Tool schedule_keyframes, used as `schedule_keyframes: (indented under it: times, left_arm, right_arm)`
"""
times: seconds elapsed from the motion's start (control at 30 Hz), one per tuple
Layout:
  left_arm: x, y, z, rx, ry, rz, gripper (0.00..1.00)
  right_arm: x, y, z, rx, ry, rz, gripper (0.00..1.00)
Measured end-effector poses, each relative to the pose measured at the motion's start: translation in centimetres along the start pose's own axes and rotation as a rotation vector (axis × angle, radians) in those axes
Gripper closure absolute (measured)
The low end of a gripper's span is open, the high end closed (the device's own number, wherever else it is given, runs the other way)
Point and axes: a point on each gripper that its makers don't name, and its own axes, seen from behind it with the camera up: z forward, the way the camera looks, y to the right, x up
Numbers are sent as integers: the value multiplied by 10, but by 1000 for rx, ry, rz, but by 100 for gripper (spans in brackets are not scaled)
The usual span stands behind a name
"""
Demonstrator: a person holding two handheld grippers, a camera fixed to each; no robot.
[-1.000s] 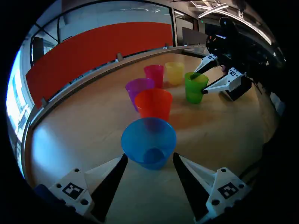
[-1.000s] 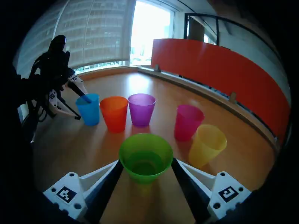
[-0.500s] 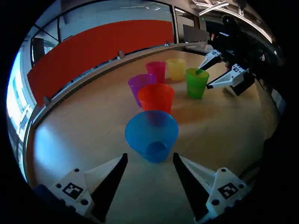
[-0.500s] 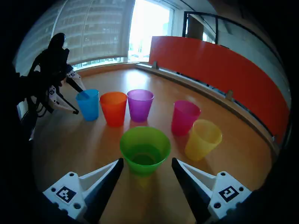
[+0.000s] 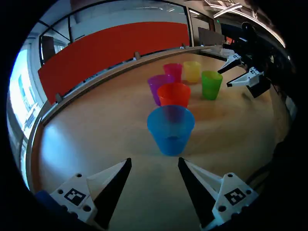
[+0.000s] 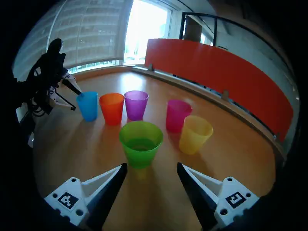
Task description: Pour water
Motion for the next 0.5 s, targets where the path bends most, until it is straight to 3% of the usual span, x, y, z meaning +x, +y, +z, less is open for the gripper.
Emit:
schedule_keyframes:
  times: [0.5]
  left_arm:
    - [6,-29,-17,107,47,-47,10]
  right_arm:
    - [-1,20,-28,-122,62,83,0]
